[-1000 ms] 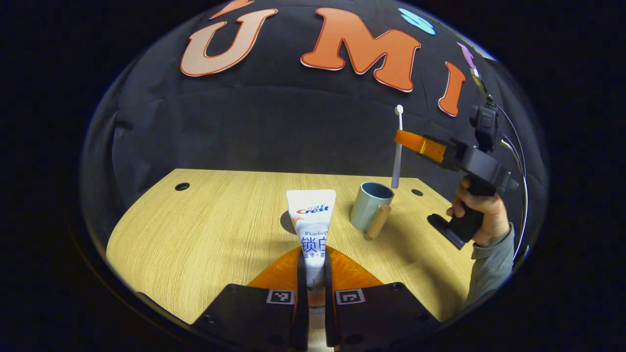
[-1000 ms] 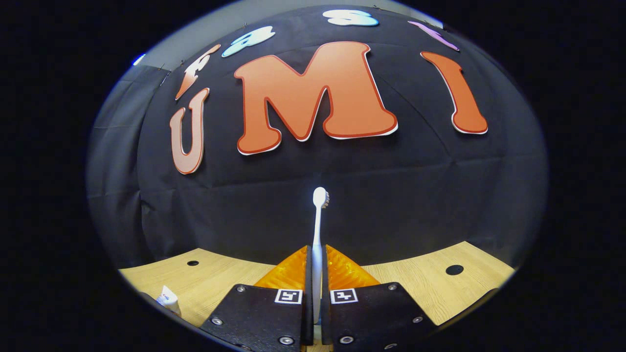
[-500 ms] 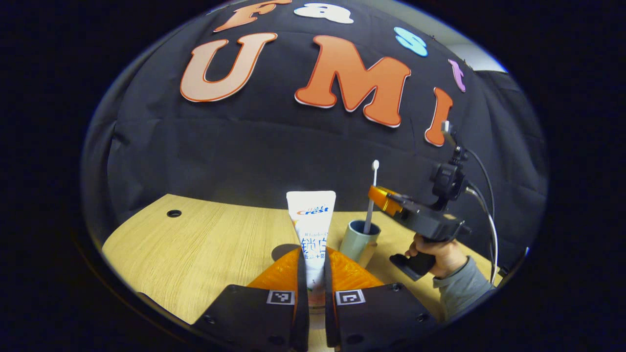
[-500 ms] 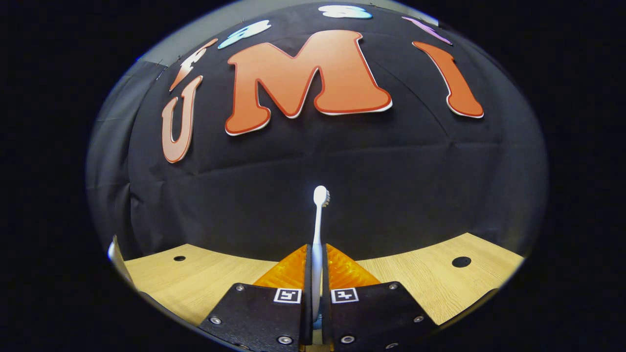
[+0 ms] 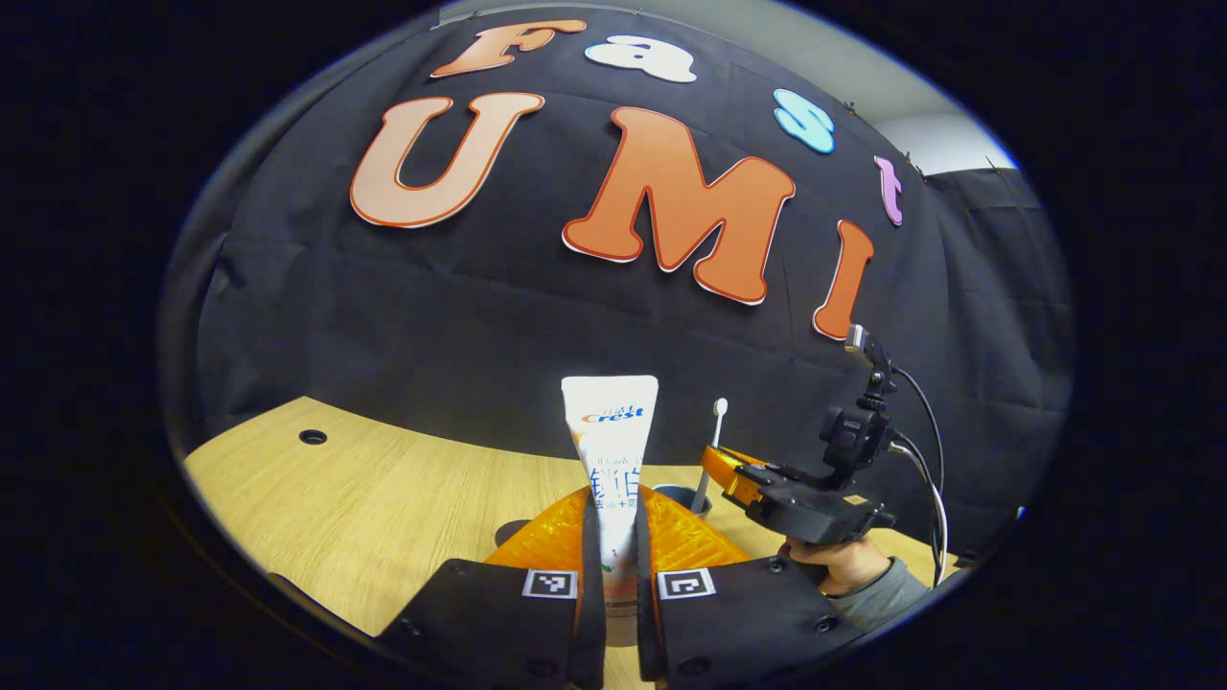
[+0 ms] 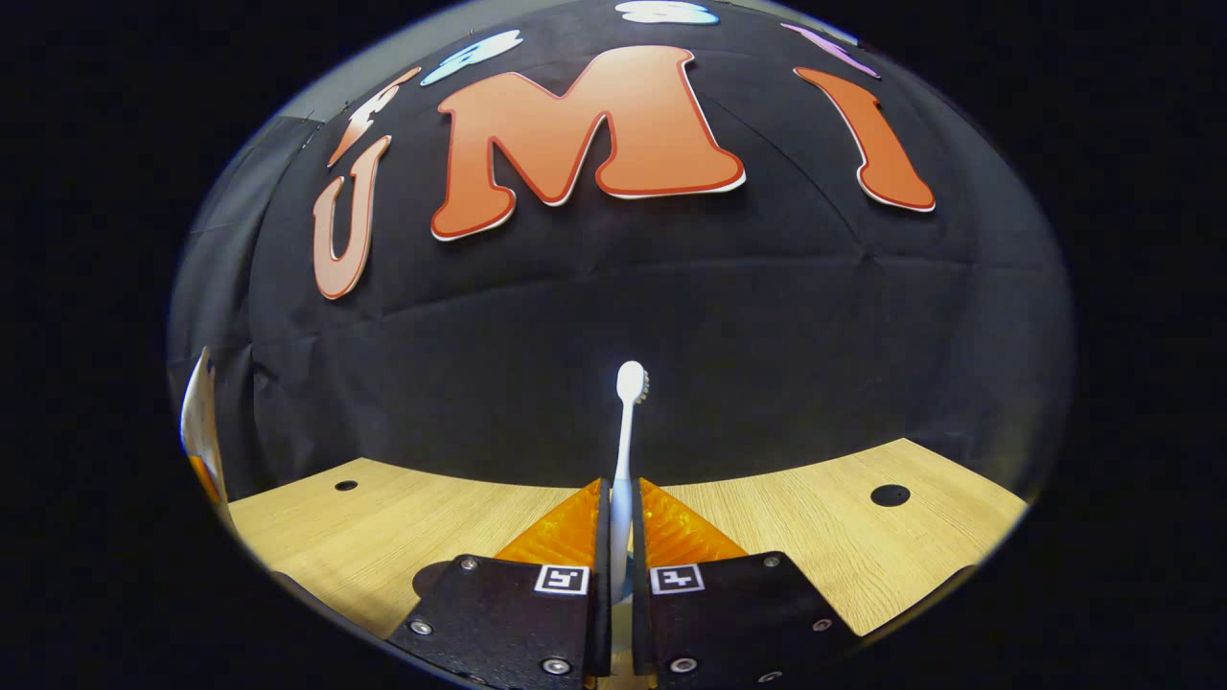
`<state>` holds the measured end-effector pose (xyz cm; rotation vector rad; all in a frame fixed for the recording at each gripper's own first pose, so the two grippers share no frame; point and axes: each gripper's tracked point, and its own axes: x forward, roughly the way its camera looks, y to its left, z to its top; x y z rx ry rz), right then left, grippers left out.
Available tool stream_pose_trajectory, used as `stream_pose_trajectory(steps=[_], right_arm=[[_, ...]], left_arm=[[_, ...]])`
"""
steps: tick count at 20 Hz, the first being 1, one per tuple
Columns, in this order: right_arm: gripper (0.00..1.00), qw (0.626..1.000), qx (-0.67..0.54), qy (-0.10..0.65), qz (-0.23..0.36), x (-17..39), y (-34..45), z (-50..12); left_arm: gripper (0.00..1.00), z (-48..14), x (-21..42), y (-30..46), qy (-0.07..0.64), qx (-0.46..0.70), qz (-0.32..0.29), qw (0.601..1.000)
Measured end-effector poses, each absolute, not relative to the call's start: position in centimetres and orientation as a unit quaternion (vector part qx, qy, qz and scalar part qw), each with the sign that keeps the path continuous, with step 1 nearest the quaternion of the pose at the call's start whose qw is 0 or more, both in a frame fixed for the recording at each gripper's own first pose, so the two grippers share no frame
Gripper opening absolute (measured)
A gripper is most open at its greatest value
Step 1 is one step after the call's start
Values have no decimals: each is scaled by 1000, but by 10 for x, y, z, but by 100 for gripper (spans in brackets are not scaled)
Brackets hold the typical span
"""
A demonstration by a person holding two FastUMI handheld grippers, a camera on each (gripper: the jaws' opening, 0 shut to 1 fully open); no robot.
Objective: Put the toothbrush and toothpaste on the desktop into the cup, then pick up the cup and place it on the coaster on the desktop.
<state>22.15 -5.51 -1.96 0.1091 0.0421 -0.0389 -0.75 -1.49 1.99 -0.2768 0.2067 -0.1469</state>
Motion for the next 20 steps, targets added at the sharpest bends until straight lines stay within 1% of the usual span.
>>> stream_pose_trajectory(steps=[1, 5, 7, 9, 10, 11, 12, 13, 14, 16, 20], right_arm=[[9, 998, 53, 23, -18, 217, -55, -19], [12, 998, 43, 36, -12, 202, -55, -23], [17, 998, 36, 46, -14, 192, -58, -25], [29, 998, 35, 52, -19, 180, -64, -26], [38, 998, 37, 55, -20, 173, -65, -27], [41, 997, 40, 57, -21, 164, -68, -26], [47, 997, 45, 57, -20, 156, -70, -24], [51, 997, 50, 56, -19, 147, -72, -23], [56, 997, 53, 57, -21, 138, -75, -23], [61, 996, 60, 60, -30, 124, -85, -24], [61, 995, 54, 68, -43, 94, -100, -28]], left_arm=[[17, 22, -5, -15, 102, -146, -73, 981], [16, 29, 3, -19, 85, -143, -67, 984], [16, 39, 10, -29, 72, -140, -70, 985], [16, 43, 17, -35, 65, -145, -70, 985], [16, 44, 21, -38, 65, -150, -73, 984], [16, 46, 25, -38, 62, -159, -71, 983], [16, 44, 28, -39, 61, -169, -72, 981], [16, 43, 32, -42, 61, -178, -73, 979], [16, 41, 36, -43, 59, -183, -72, 979], [16, 39, 45, -47, 57, -185, -67, 979], [17, 34, 62, -65, 52, -187, -71, 979]])
